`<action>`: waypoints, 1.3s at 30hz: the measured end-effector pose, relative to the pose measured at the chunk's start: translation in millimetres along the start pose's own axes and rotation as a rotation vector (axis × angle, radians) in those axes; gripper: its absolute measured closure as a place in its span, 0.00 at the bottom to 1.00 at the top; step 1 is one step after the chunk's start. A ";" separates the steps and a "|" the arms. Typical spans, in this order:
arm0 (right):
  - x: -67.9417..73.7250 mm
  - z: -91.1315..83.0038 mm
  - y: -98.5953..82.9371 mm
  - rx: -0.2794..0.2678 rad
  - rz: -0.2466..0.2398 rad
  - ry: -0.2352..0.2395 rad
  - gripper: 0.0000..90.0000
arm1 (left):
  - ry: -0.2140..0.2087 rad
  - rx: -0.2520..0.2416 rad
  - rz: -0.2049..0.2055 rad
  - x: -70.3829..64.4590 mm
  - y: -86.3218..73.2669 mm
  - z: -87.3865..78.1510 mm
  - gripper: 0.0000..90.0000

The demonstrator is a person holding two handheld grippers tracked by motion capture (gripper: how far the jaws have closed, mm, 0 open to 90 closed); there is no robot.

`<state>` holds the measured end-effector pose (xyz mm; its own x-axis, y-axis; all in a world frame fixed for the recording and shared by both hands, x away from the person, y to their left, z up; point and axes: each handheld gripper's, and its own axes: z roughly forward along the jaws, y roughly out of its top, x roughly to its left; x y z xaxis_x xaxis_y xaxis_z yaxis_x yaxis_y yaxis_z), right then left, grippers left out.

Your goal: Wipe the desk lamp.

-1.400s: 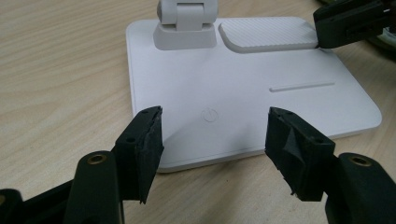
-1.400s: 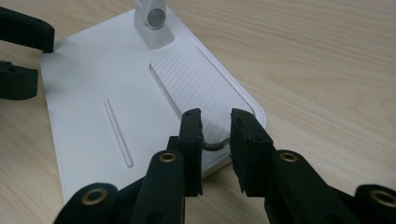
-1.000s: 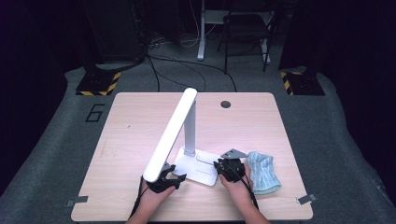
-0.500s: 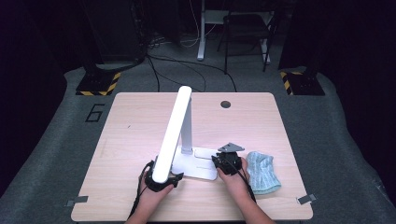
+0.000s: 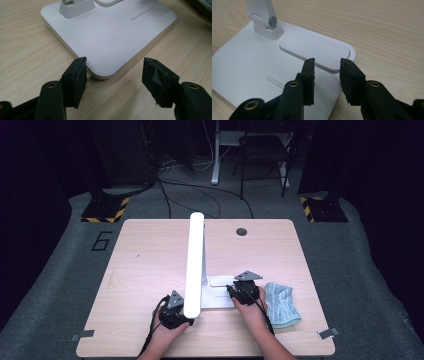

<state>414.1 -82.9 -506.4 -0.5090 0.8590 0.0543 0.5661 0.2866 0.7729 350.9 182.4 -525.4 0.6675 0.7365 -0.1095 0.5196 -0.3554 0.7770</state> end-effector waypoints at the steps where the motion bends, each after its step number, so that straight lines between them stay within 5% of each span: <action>1: 0.2 -1.8 0.3 -0.015 -0.002 0.001 0.71 | 0.010 -0.007 0.007 -0.4 -0.1 0.7 0.41; 7: 5.2 -13.8 2.9 -0.053 -0.006 0.010 0.66 | 0.009 0.002 0.024 0.2 1.3 0.0 0.41; 17: 12.9 -40.8 -0.3 -0.077 -0.025 0.040 0.62 | 0.004 -0.035 -0.008 7.9 7.4 -10.2 0.41; 29: 3.1 -81.2 -10.3 -0.129 -0.025 0.095 0.58 | 0.026 -0.097 -0.068 23.5 18.0 -32.2 0.41; 39: -8.7 -101.0 -29.2 -0.160 -0.062 0.067 0.55 | 0.025 -0.104 -0.069 32.1 19.6 -49.3 0.41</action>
<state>336.4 -141.7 -465.6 -0.5849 0.8100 0.0416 0.4251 0.2625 0.8663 356.3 227.5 -483.1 0.6176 0.7719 -0.1506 0.5053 -0.2427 0.8281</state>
